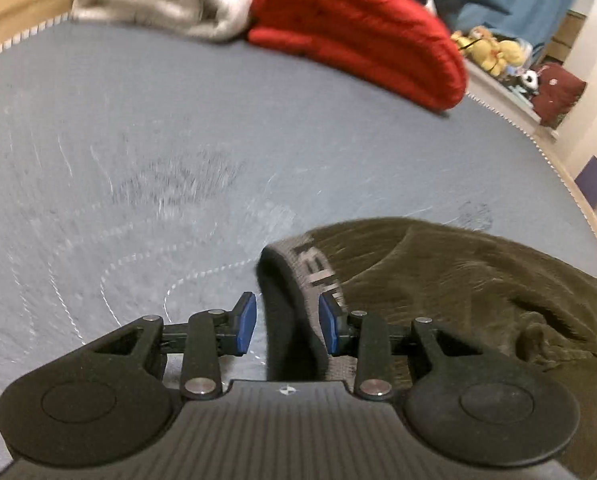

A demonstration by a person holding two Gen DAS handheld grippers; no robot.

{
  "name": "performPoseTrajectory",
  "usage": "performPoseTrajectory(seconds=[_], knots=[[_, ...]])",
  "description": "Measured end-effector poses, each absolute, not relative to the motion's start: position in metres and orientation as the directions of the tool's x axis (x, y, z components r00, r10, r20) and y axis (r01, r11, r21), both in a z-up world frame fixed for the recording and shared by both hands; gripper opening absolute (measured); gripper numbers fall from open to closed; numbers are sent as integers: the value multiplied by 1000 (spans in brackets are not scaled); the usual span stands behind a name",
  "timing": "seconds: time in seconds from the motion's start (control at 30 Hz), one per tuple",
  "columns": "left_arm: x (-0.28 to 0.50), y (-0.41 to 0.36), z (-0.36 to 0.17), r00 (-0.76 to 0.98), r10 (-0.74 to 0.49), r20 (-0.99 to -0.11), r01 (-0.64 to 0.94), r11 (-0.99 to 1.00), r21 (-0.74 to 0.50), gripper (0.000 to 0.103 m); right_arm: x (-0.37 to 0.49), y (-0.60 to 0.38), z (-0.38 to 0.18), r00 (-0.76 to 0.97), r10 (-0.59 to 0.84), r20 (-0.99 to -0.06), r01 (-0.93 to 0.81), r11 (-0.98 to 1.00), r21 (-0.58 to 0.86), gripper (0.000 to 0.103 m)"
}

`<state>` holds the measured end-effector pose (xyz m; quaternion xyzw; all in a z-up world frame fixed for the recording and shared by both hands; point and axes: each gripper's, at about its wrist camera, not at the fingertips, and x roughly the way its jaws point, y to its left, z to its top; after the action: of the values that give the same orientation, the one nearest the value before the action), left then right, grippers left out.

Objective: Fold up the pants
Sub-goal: 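Grasp the grey waistband edge with the left gripper, then lift and pull the waistband with the left gripper to straighten the pants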

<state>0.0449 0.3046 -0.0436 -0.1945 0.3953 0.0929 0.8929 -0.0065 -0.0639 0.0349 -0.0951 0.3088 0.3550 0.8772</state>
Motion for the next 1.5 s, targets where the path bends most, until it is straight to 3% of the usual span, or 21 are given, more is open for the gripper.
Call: performPoseTrajectory(seconds=[0.07,0.17,0.3,0.33,0.4,0.43,0.53,0.63,0.67,0.7,0.77,0.83,0.93,1.03,1.13,1.2,1.3,1.37,1.43,1.5], knots=[[53,314,-52,670,-12,-742,-333,889,-315,43,-11,-55,27,528,567,-632,-719,694,23,69],[69,321,-68,653,-70,-754,-339,864,-374,61,-8,-49,15,486,554,-676,-742,670,16,70],[87,310,-83,634,-72,-770,-332,874,-355,65,-7,-52,-8,415,513,-752,-741,670,48,71],[89,309,-82,636,-63,-769,-327,881,-342,64,-7,-52,-15,394,504,-769,-739,671,61,71],[93,304,-79,642,-38,-766,-333,886,-322,35,-6,-55,-26,369,475,-799,-733,677,64,71],[95,305,-75,640,-6,-768,-363,879,-309,31,-5,-56,-29,370,453,-811,-729,682,49,71],[91,307,-58,690,76,-720,-426,847,-319,28,2,-60,-36,377,422,-825,-707,706,37,71],[99,291,-62,639,136,-757,-399,900,-175,29,9,-68,-34,383,413,-826,-671,740,58,71],[100,288,-67,608,160,-778,-408,903,-133,36,10,-70,-34,389,409,-825,-659,749,61,71],[99,284,-66,597,191,-779,-413,906,-94,53,11,-73,-34,396,406,-824,-650,758,61,72],[96,271,-52,567,320,-759,-445,894,44,70,14,-78,-31,413,396,-820,-632,773,54,72],[86,257,-30,588,389,-709,-457,883,106,70,15,-84,-27,434,387,-814,-614,788,48,72],[63,233,-2,686,304,-661,-376,926,36,70,18,-95,-20,458,382,-803,-591,805,46,75],[42,203,2,722,155,-674,-224,974,-16,70,26,-99,-18,468,366,-805,-576,817,37,75],[27,179,-11,694,37,-719,-78,997,-23,55,31,-95,-21,472,352,-808,-568,822,26,75],[18,177,-29,622,-17,-782,-18,999,-35,34,31,-94,-21,477,350,-806,-568,823,21,75],[1,181,-71,471,19,-882,74,995,61,21,31,-93,-13,494,355,-794,-562,827,19,75],[-12,188,-63,491,2,-871,90,995,53,21,30,-95,-3,511,366,-778,-560,828,21,75],[-27,206,-49,517,-19,-856,-15,999,-31,28,31,-102,12,534,376,-757,-552,834,25,75],[-38,223,-39,540,-24,-841,-87,993,-84,56,32,-112,32,570,391,-722,-538,842,32,76]])
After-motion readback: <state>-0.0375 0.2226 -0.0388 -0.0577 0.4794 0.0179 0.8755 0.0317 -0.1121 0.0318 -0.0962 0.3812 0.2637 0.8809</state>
